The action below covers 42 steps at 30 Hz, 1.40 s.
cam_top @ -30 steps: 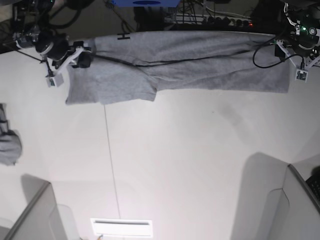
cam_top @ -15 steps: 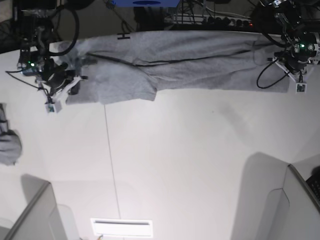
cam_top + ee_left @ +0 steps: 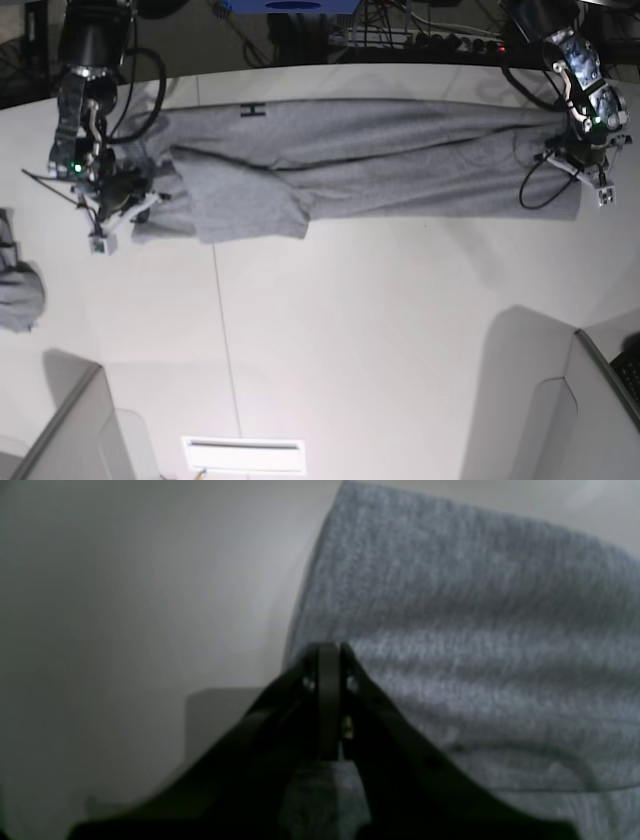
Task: Fold the T-shirt properly
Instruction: 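Grasp the strip's collar end with right gripper, hem end with left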
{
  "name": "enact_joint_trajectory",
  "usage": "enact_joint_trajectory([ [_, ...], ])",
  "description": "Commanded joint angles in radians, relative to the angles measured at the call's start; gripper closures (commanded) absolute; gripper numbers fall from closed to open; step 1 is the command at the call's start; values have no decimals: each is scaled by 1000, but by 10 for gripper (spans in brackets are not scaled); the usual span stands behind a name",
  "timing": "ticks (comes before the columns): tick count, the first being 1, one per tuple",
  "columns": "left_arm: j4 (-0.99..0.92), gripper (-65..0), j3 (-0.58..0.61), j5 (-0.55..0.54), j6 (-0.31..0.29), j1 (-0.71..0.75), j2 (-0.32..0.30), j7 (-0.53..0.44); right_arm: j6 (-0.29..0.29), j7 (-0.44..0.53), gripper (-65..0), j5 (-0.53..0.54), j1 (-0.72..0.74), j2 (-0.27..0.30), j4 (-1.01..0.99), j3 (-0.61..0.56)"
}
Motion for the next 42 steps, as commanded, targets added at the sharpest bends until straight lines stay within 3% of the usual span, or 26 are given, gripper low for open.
enact_joint_trajectory([
  [1,-3,0,5,7,-1,-19,-1,44,-20,-48,0,-45,15,13,-18,1],
  [5,-2,0,5,7,-1,-97,-1,53,-20,-51,0,-45,54,22,-17,1],
  [8,17,0,5,7,-3,-148,-3,132,-20,-77,0,-43,57,22,40,0],
  [17,294,0,-2,-5,-13,-185,-3,287,-11,-239,0,-39,49,-1,456,0],
  [19,333,0,-8,-5,-56,-179,-3,311,-11,-267,0,-39,37,-9,536,0],
  [23,345,0,-107,-5,-230,-139,-3,343,-11,-268,0,-39,-25,-52,632,0],
  [25,345,0,-134,-4,-283,-97,-3,342,-10,-267,0,-39,-55,-75,628,0],
  [27,345,0,-159,-5,-323,-56,-3,330,-10,-245,0,-39,-91,-101,626,-6],
  [32,328,0,-231,-93,-323,21,-3,261,-10,-163,0,-39,-166,-147,614,-12],
  [33,314,-30,-251,-143,-323,32,-3,258,-8,-160,0,-39,-173,-156,606,-14],
  [37,219,-347,-331,-304,-323,38,-21,259,-8,-158,0,-39,-192,-158,592,-48],
  [39,167,-467,-320,-335,-323,36,-38,259,-8,-160,0,-39,-193,-158,595,-54],
  [42,107,-573,-298,-349,-323,24,-47,256,-8,-163,0,-39,-193,-162,594,-54],
])
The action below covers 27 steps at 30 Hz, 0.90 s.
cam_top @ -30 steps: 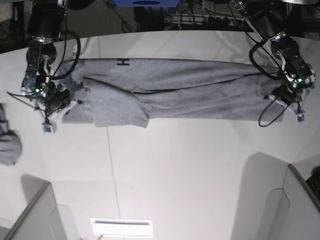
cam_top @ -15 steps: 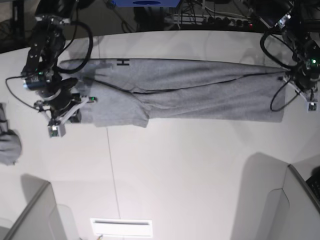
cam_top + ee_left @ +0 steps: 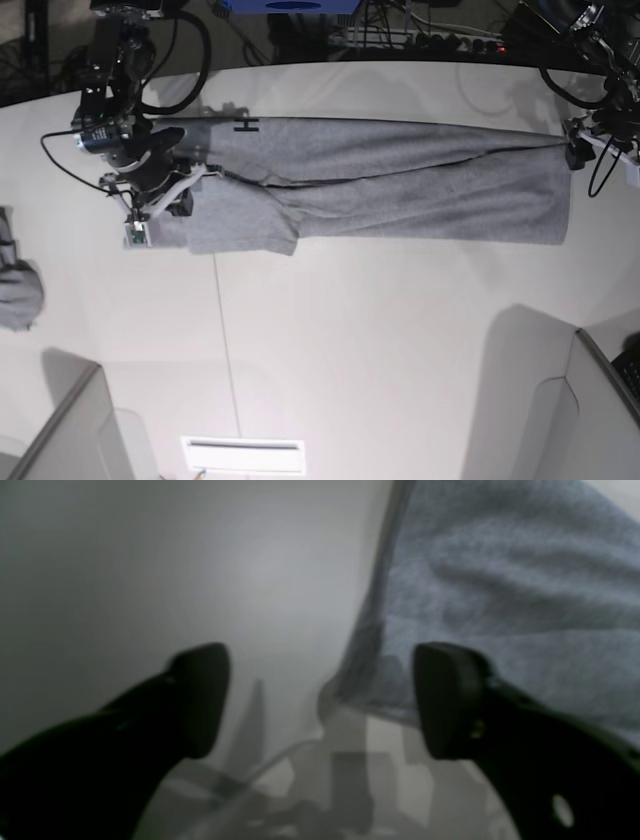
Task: Fold the T-shirt properly
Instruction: 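Grasp the strip's collar end with right gripper, hem end with left, then carry the hem end with the left gripper toward the right gripper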
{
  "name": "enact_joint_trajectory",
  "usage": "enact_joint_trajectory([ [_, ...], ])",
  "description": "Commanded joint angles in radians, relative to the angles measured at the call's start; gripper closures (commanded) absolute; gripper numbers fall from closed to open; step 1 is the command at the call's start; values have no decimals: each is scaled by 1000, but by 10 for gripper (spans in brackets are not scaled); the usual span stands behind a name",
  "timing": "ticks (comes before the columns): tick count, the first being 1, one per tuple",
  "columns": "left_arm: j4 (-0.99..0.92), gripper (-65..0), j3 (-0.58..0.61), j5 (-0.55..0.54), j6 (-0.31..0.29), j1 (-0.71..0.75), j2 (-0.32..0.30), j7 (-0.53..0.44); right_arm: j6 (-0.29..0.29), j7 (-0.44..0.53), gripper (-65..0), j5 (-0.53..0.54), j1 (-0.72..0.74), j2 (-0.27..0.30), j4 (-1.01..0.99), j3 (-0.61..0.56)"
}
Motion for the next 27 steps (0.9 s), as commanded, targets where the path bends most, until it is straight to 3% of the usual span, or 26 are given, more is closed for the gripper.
enact_joint_trajectory([
  [1,-7,-581,5,-14,-9,-8,-16,-16,3,19,0,9,8,3,18,1],
  [12,-208,-578,109,-6,-9,-118,-28,-16,3,22,0,9,-13,2,21,1],
  [14,-214,-550,126,-6,-9,-106,-31,-16,3,24,0,9,-19,2,23,1],
  [22,-268,-23,132,-6,-9,-103,-45,-30,3,26,0,9,-30,2,23,5],
  [27,-321,0,133,-6,-9,-103,-66,-137,3,26,0,9,-31,2,21,5],
])
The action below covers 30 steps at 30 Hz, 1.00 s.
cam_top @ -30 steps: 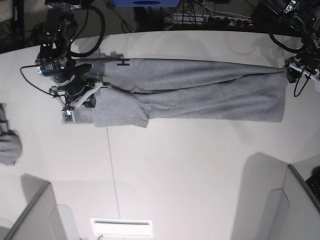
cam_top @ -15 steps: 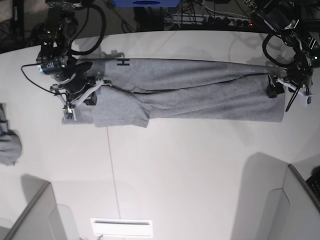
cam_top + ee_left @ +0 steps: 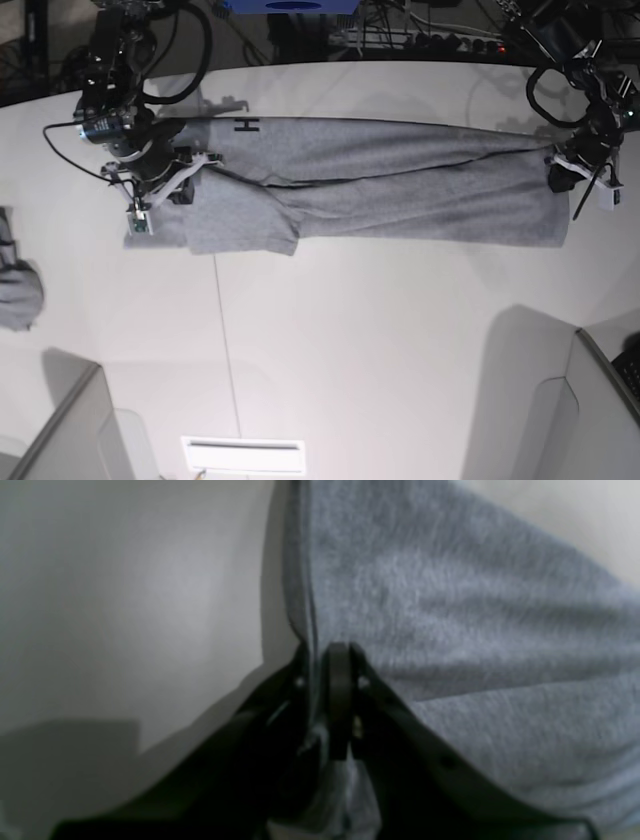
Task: Fold the T-shirt properly
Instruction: 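Carry the hem end with the left gripper toward the right gripper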
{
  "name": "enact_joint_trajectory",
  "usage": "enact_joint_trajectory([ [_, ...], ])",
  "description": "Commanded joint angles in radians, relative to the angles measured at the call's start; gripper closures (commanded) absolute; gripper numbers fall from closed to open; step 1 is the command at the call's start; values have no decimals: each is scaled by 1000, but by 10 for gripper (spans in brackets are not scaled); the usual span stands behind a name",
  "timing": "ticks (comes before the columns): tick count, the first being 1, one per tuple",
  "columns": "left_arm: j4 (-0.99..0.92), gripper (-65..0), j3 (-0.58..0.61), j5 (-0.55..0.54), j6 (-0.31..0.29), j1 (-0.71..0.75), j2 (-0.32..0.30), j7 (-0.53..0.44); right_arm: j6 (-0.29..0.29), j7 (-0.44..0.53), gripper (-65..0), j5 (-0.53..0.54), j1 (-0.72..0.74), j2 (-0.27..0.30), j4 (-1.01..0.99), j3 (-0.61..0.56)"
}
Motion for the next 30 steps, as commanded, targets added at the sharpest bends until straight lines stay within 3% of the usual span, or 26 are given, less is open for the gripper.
enact_joint_trajectory([
  [1,-6,0,1,39,10,2,-27,18,3,18,0,9,7,4,20,4],
  [6,53,0,0,38,10,15,-58,15,3,18,0,9,7,4,20,5],
  [16,351,0,13,39,10,110,-49,18,3,18,0,11,7,-24,20,10],
  [23,561,0,170,39,10,194,2,18,3,18,0,11,12,-25,20,10],
  [30,690,0,363,39,109,225,36,21,3,17,0,11,12,-25,18,10],
])
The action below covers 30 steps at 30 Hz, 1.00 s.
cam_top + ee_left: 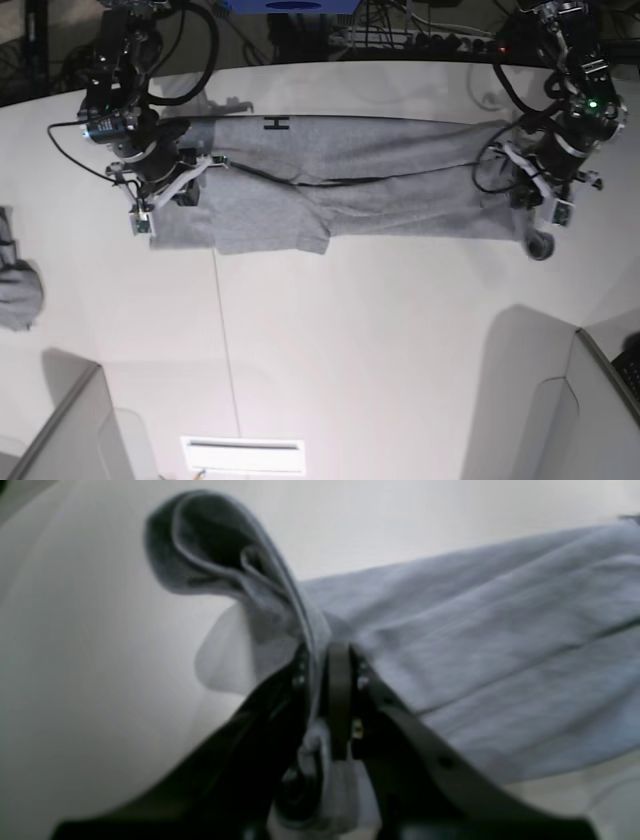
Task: Fold the T-shirt properly
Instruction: 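Carry the hem end with the left gripper toward the right gripper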
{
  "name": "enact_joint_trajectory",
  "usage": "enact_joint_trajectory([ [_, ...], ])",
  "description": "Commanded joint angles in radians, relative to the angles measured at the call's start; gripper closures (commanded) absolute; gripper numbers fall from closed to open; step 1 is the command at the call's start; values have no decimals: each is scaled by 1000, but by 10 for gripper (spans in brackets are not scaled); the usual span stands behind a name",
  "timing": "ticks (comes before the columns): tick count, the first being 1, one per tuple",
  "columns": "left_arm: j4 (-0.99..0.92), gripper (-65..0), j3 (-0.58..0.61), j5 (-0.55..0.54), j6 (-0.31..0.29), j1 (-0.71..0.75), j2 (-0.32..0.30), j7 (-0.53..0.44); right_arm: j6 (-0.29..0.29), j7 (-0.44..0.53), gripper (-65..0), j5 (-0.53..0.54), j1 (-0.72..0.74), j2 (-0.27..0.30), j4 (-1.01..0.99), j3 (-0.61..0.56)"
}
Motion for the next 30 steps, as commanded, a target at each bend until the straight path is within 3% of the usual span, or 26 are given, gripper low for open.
enact_joint_trajectory([
  [1,24,0,25,-15,15,-6,-7,-22,3,17,0,11,7,5,18,3],
  [14,64,0,333,-23,173,-4,5,-23,3,12,0,11,7,5,17,5],
  [20,67,0,364,-23,173,-1,51,-22,3,12,0,11,7,5,15,5],
  [30,67,0,459,-22,173,11,62,-22,3,14,0,11,7,5,15,5],
])
